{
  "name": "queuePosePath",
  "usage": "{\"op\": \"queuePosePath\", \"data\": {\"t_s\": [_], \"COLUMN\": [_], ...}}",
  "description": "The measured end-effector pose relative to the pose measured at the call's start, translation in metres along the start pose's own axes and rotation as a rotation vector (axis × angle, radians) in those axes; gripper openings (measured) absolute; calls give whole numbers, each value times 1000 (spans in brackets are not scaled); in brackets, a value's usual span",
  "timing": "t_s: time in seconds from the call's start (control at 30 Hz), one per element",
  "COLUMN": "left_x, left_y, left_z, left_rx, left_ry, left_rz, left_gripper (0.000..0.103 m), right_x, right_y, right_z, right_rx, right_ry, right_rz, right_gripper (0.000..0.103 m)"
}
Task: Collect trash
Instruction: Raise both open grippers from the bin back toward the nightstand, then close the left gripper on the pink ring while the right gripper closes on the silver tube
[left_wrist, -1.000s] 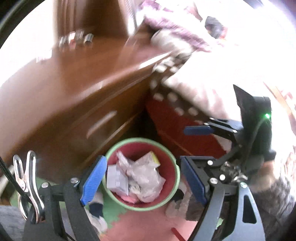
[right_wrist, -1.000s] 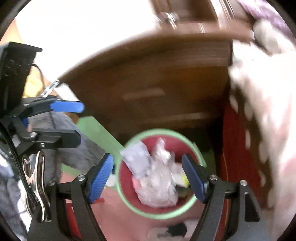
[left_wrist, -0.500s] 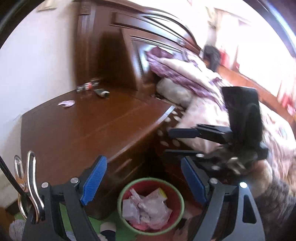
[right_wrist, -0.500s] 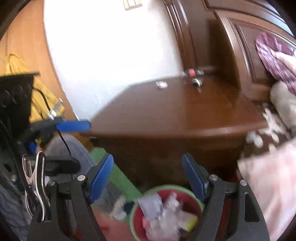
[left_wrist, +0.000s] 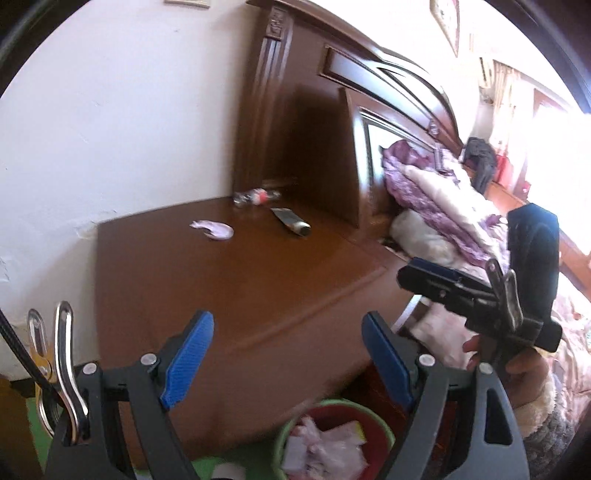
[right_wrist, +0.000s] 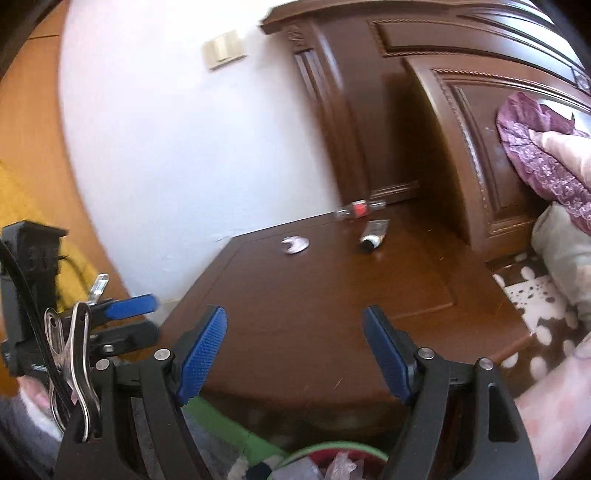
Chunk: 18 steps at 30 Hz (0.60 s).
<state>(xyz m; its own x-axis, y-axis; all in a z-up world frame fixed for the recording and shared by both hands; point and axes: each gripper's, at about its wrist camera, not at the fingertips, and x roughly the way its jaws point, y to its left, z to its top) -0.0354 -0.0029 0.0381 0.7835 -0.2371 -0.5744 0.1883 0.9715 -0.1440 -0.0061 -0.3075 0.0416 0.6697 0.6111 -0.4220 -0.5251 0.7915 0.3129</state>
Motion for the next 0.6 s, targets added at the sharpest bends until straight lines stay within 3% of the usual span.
{"op": "queuePosePath", "data": {"t_s": [0.13, 0.4, 0.47, 0.6], "left_x": [16, 82, 111, 160], "left_y": [17, 28, 32, 54], "left_z": [14, 65, 82, 103], "left_rx": [-14, 34, 52, 45], "left_ry": [1, 11, 51, 128], "left_rz": [102, 112, 149, 146], "left_gripper": [85, 86, 86, 94], "right_x": [28, 87, 97, 124], "right_y": [-9, -33, -33, -44], "right_z": [14, 34, 39, 50], "right_rx": [-4, 75, 52, 24], "right_ry": [16, 161, 173, 239], "right_rz": [-106, -252, -259, -311], "right_gripper": [78, 78, 78, 78]}}
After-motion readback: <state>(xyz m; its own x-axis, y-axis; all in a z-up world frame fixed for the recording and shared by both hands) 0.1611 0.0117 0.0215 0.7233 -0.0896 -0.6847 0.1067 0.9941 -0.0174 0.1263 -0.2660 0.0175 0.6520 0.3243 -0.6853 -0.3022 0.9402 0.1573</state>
